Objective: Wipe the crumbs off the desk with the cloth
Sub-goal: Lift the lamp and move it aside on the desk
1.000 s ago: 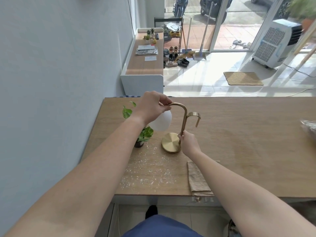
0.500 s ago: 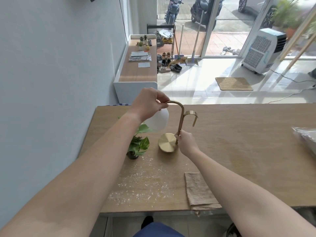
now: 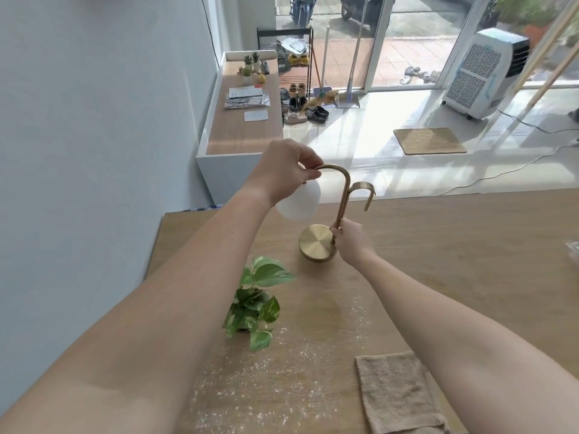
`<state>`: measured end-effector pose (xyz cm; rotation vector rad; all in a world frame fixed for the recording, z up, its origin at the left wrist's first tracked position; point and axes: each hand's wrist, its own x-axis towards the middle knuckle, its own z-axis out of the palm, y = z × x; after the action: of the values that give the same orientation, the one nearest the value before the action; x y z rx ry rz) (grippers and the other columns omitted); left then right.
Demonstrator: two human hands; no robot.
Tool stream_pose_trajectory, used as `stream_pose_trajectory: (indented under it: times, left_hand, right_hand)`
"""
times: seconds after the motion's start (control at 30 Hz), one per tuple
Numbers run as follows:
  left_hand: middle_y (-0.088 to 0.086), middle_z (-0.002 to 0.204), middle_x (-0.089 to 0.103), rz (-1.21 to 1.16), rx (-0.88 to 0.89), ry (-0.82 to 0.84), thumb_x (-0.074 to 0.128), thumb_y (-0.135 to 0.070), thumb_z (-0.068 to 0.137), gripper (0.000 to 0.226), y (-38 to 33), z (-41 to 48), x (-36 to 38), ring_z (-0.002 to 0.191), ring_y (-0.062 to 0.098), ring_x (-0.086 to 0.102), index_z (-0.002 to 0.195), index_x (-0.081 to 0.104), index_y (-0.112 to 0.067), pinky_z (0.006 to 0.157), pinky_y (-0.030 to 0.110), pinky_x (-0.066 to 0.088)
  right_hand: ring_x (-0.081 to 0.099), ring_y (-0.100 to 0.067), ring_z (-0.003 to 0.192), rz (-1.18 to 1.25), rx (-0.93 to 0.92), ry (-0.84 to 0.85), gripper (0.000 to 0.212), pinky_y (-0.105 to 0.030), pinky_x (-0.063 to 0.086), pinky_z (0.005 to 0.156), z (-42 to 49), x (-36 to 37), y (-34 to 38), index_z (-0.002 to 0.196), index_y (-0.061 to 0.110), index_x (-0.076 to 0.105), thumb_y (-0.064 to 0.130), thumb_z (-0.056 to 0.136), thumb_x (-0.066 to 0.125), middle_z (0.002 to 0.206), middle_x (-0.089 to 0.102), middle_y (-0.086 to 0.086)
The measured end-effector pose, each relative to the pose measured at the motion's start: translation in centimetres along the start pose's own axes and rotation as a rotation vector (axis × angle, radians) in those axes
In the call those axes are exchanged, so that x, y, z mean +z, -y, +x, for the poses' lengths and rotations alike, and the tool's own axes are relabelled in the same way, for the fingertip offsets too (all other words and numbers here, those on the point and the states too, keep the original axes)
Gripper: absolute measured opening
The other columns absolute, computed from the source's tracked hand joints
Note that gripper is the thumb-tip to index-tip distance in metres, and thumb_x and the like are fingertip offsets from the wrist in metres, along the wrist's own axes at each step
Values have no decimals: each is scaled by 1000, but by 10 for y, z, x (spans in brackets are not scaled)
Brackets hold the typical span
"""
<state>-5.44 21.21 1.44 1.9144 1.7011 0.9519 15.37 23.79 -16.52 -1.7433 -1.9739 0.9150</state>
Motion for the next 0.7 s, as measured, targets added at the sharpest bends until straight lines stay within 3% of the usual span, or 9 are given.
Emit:
stream_pose_trajectory:
  times: [0.17, 0.33, 0.5, 0.7]
  left_hand:
    - [-6, 97, 79, 0, -18, -4, 88, -16, 85, 19, 16, 32, 7, 83, 8, 74, 102, 86, -24, 89, 41, 63]
    - [-7, 96, 78, 29, -11, 4, 88, -19, 84, 20, 26, 52, 10, 83, 9, 73, 102, 86, -28, 89, 41, 63]
    - [-9, 96, 78, 50, -10, 3, 88, -19, 85, 20, 34, 61, 12, 83, 8, 72, 102, 86, -28, 88, 40, 63]
    - [-9, 96, 79, 45, -18, 0, 88, -19, 84, 20, 39, 64, 15, 83, 7, 73, 102, 86, -28, 89, 38, 63]
  right_hand:
    - [68, -31, 96, 8, 28, -1, 16, -44, 55, 85, 33, 2, 1, 99, 19, 65, 19, 109, 52, 100, 73, -7]
    - [65, -27, 95, 0, 40, 8, 18, -36, 44, 76, 54, 6, 1, 104, 18, 67, 20, 109, 50, 102, 72, -4]
    - [65, -26, 97, 18, 41, 6, 16, -43, 54, 85, 63, 12, 3, 100, 22, 66, 20, 109, 52, 102, 71, -2]
    - [65, -26, 98, 2, 61, 16, 17, -46, 55, 88, 66, 16, 2, 102, 21, 67, 20, 108, 52, 102, 71, -1]
